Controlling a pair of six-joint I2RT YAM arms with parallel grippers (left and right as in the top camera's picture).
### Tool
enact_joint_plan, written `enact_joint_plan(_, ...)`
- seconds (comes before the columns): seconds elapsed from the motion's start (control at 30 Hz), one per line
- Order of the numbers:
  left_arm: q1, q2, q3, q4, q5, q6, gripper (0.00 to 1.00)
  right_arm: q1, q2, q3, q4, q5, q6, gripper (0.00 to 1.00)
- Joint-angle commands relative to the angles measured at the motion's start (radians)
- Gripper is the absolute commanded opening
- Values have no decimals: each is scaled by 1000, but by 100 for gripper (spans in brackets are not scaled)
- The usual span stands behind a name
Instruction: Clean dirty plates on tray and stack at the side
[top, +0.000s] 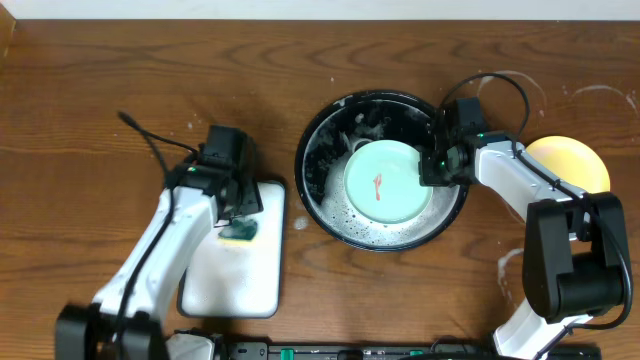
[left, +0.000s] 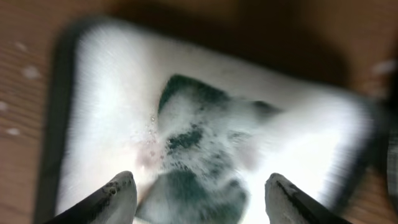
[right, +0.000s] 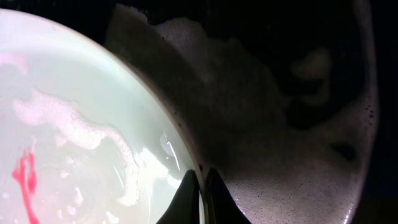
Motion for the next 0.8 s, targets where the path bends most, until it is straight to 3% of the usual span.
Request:
enact_joint_plan(0.0, 3, -30, 18, -51, 2, 10, 54, -13, 32, -14, 0, 59, 33, 1)
enact_joint_plan(0.1, 3, -9, -11, -77, 2, 10, 22, -13, 32, -14, 0, 58, 34, 1)
enact_joint_plan(0.2, 3, 26, -64, -47, 2, -1, 10, -13, 32, -14, 0, 59, 34, 1)
enact_joint_plan(0.6, 3, 310, -182, 170, 27, -57, 8, -13, 32, -14, 1, 58, 34, 1)
enact_joint_plan(0.77, 3, 305, -129, 128, 28, -38, 13, -13, 32, -14, 0, 58, 34, 1)
